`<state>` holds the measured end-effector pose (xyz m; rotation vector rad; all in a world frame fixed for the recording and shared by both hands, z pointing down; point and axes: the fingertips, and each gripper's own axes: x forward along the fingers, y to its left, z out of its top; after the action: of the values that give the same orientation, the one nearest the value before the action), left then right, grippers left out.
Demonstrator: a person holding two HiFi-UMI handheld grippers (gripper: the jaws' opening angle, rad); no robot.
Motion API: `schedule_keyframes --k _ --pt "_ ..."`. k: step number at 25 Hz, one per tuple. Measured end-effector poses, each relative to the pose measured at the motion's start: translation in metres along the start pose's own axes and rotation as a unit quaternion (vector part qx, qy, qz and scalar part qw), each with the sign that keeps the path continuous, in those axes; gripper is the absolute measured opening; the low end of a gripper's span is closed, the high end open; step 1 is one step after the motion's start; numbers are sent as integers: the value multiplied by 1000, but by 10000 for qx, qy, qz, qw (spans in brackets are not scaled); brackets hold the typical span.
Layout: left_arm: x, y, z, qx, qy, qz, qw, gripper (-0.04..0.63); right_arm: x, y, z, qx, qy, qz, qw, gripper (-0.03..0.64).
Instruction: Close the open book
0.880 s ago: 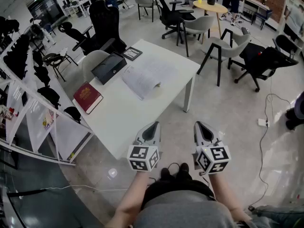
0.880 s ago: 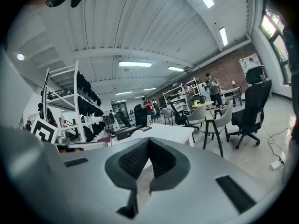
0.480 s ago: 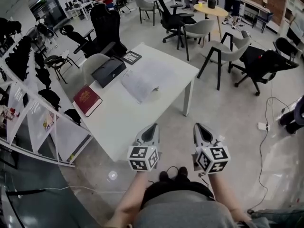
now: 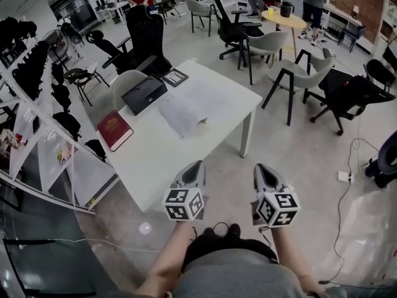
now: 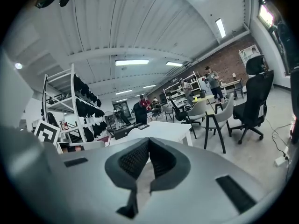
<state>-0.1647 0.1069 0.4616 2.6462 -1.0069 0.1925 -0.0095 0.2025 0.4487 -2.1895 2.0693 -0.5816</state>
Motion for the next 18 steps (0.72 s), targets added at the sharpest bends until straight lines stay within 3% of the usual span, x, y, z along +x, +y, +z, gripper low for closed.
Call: schedule_keyframes --k 9,18 --pt "13 -8 -5 -131 83 70 9999 15 4 -19 2 95 -3 46 9999 3" --pt "19 -7 -4 -260 97 228 9994 92 2 -31 2 157 39 105 9998 3"
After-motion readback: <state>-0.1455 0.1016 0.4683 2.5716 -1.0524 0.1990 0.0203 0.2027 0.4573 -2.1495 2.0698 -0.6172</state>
